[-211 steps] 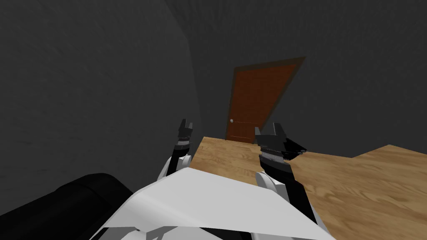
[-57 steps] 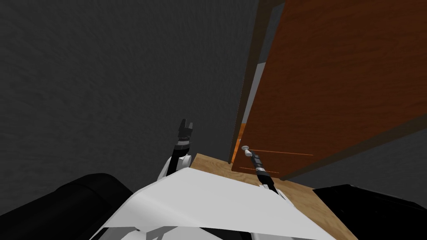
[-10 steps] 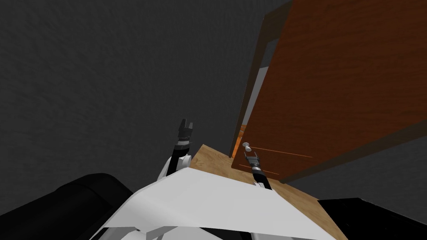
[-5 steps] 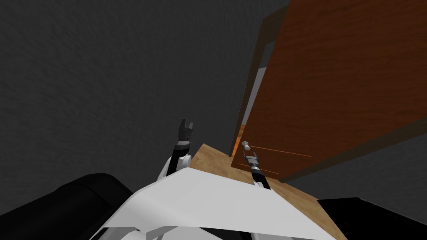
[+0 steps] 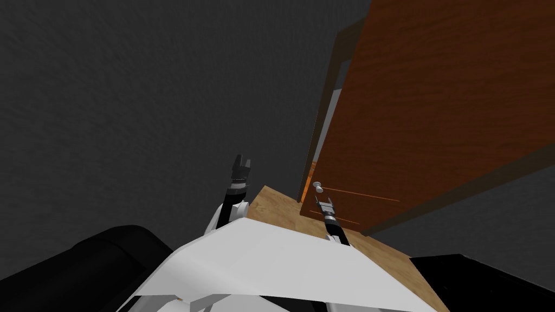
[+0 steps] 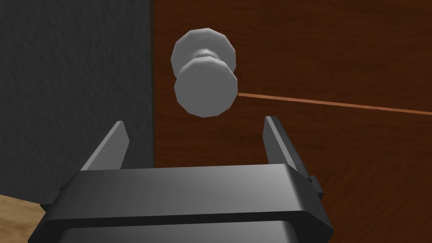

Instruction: Pull the door open

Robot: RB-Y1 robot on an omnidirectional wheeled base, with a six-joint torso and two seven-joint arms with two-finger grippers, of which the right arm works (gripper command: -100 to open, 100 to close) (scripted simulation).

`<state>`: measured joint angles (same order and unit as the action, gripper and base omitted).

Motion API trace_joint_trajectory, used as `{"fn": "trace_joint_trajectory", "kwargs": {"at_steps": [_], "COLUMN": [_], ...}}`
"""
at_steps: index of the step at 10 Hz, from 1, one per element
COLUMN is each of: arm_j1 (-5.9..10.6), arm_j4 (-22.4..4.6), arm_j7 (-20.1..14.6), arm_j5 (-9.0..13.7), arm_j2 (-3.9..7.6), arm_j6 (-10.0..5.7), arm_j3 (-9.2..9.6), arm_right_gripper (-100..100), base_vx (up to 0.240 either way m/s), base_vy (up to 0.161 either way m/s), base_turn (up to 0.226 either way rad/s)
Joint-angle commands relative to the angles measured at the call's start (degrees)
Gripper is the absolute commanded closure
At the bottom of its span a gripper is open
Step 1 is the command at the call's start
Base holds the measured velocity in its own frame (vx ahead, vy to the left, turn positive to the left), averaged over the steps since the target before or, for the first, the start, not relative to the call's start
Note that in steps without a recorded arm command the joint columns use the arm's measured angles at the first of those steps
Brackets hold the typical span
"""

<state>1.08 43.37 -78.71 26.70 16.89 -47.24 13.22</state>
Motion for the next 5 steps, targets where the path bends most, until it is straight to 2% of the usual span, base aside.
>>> {"fn": "trace_joint_trajectory", "kwargs": {"at_steps": [1,5], "arm_j1": [-0.08,-0.01], "arm_j4": [0.4,0.8], "arm_j7": [-2.2,-6.4], "arm_j5": [0.8,2.6], "arm_j2": [-0.09,-0.3], "arm_j6": [0.21,0.41], "arm_j3": [0.53,1.68], "arm_right_gripper": [-100,-100], "base_vx": [-0.06,-0.059], "base_vy": [-0.026,-0.025], "base_turn": [0.024,0.02]}}
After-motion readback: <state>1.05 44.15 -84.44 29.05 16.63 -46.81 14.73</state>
